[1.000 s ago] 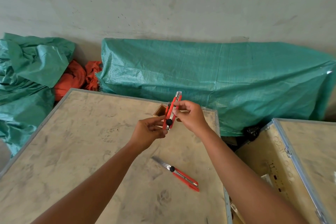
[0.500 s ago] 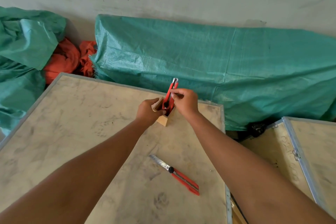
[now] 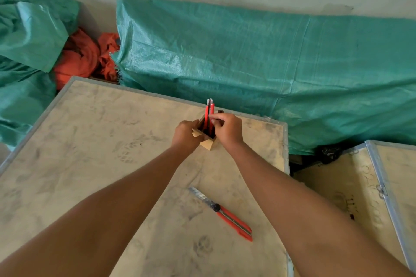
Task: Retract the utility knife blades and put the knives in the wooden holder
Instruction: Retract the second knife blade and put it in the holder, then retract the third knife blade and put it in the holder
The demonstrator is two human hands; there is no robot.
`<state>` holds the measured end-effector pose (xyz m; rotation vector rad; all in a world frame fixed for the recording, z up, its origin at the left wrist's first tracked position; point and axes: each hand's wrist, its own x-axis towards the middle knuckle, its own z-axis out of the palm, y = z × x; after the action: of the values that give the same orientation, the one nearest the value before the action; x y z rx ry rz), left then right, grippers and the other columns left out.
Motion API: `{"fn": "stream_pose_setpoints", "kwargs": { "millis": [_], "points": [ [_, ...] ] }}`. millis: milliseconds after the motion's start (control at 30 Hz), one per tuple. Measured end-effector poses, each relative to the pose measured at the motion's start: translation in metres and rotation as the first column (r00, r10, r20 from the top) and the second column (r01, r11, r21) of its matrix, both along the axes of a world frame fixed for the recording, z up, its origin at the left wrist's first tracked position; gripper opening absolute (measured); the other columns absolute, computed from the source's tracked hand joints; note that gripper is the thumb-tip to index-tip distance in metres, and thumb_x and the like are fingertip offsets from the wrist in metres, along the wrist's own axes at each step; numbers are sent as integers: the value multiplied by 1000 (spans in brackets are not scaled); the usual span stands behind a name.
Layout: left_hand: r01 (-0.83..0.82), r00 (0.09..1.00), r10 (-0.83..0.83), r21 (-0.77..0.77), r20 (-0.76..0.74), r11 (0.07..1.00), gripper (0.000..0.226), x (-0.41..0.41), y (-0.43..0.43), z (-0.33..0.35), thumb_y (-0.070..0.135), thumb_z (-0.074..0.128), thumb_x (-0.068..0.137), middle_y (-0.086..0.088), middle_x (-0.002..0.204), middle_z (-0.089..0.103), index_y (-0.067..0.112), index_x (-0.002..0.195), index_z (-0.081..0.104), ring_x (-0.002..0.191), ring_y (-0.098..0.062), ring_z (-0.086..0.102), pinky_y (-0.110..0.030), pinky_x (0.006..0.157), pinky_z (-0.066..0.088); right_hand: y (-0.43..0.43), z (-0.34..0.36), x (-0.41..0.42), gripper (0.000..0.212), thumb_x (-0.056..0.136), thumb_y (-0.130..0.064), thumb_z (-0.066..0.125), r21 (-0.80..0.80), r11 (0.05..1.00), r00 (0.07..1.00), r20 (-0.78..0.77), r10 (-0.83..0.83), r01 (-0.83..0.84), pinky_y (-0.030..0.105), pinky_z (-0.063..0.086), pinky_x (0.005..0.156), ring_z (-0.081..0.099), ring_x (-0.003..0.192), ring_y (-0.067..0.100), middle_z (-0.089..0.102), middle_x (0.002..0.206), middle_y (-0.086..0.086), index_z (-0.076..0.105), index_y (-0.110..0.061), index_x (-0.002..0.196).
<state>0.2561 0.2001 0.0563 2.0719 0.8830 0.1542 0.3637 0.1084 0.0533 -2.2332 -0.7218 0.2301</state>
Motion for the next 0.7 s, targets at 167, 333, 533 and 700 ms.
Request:
{"fn": "stream_pose_setpoints", "kwargs": {
  "millis": [167,333,533,700],
  "points": [
    [8,1000,-7,25,-6,1000,48,1,-1,-2,20,79,80,-12,116,68,11,125,65,93,-20,56,-30,80,46,-4,0,-3,23,89,0,70,28,1000,1000,27,-2,1,26,55,88,73,94,23,79,104,10,80,-10,107],
    [24,1000,-25,30,9,999,46,-1,-4,4,19,79,80,-10,114,68,11,123,66,101,-29,61,-32,81,46,-12,5,-8,22,88,0,71,70,998,1000,-1,-9,10,30,60,88,75,90,20,80,102,9,80,-9,106],
    [-22,999,20,33,35,999,60,-17,-17,5,23,82,76,-7,127,61,19,132,61,114,-25,57,-29,90,44,-46,8,-21,21,86,3,71,74,997,1000,3,24,-25,30,59,84,75,88,22,80,100,10,80,-7,103],
    [-82,996,83,-24,45,996,60,-55,-52,6,32,81,77,-3,135,59,19,132,61,114,-22,59,-35,94,52,-87,5,-41,20,89,-2,71,5,999,997,-58,42,-41,31,60,84,75,92,22,79,106,8,80,-8,106]
  ]
}}
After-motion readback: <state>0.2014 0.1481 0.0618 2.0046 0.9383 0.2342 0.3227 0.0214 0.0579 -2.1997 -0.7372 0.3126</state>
